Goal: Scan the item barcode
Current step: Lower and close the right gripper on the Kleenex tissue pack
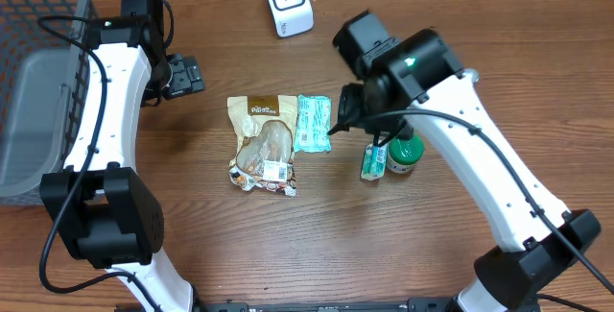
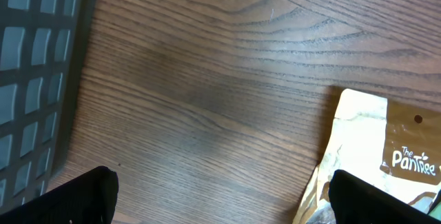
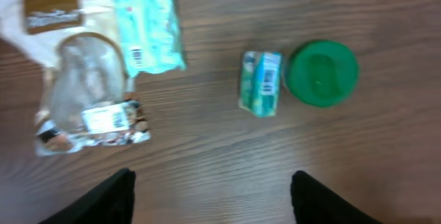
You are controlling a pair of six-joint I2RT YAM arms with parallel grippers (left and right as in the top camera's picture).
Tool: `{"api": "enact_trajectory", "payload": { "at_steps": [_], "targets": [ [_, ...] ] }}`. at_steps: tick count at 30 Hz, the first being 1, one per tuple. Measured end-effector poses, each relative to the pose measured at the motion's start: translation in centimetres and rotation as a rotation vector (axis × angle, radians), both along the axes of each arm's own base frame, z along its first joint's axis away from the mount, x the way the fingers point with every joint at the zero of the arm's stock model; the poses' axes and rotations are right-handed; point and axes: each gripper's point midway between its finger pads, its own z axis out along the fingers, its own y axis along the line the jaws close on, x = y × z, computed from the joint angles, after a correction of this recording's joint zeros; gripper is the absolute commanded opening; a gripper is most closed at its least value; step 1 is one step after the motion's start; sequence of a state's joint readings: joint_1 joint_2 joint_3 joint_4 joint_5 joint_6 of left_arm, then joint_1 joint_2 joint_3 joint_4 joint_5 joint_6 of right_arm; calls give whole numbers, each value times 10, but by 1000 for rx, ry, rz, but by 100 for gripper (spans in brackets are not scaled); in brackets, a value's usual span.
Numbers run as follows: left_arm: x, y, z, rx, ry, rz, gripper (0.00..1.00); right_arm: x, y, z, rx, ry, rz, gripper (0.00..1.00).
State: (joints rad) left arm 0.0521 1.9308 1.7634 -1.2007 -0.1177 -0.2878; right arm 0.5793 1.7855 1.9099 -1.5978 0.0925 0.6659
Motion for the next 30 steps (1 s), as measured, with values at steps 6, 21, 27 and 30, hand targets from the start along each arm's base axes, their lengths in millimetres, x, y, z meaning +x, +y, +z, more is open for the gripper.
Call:
{"api": "enact_trajectory", "payload": {
  "at_steps": [6,21,27,30],
  "targets": [
    [0,0,0,0,0,0,100,-12,0,-40,-93,34,-52,49],
    [0,0,0,0,0,0,100,-13,-18,-129,-187,21,-122,48],
    [0,0,0,0,0,0,100,-7,-24,-142,-208,-19,-135,46],
    [0,0,0,0,0,0,100,-5,-29,-148,-212,-25,-147,46]
  ]
}}
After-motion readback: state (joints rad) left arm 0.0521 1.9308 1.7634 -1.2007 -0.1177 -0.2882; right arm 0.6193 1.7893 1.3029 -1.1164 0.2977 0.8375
